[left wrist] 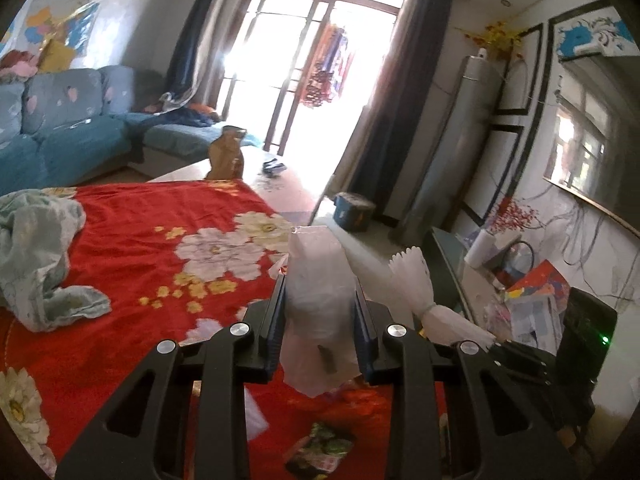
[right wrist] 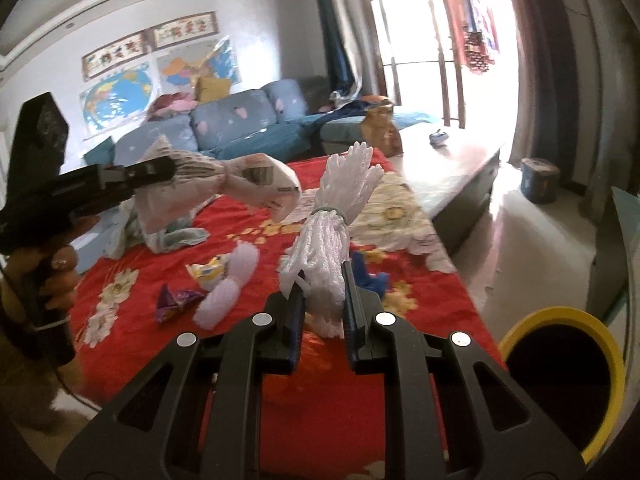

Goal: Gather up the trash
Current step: 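Close the left tool on the white plastic bag while the right tool grips the white mesh bundle, then carry both held items over the yellow-rimmed black bin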

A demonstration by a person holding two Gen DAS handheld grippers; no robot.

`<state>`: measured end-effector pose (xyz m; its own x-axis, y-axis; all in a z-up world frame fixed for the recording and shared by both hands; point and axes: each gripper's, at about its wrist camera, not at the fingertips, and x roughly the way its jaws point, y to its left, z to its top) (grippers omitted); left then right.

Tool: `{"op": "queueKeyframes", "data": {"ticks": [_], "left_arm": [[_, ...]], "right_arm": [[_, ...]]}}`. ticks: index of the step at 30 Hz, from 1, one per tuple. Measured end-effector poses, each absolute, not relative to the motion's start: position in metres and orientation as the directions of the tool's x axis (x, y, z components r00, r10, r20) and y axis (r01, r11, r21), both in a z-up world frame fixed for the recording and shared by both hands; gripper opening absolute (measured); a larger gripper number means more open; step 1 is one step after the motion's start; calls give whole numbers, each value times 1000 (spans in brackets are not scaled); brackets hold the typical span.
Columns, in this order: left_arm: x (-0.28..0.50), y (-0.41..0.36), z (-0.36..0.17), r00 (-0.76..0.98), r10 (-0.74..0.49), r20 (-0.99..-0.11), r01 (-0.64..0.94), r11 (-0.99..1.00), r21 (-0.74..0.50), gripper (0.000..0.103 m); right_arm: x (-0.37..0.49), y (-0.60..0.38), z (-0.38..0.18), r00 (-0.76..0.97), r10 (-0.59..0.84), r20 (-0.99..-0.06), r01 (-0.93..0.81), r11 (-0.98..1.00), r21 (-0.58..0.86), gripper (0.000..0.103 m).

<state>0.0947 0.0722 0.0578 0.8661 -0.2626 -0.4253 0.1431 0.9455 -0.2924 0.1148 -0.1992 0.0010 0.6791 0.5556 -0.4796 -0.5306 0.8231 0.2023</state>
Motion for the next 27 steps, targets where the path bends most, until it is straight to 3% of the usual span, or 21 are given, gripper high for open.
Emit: {"op": "queueKeyframes", "data": {"ticks": [27], "left_arm": [[115,-76,36,742,-461,-487,409,886,-216,28]], "right_arm": [[113,-311,-17,801,318,-507,-221,944,244,12]]}}
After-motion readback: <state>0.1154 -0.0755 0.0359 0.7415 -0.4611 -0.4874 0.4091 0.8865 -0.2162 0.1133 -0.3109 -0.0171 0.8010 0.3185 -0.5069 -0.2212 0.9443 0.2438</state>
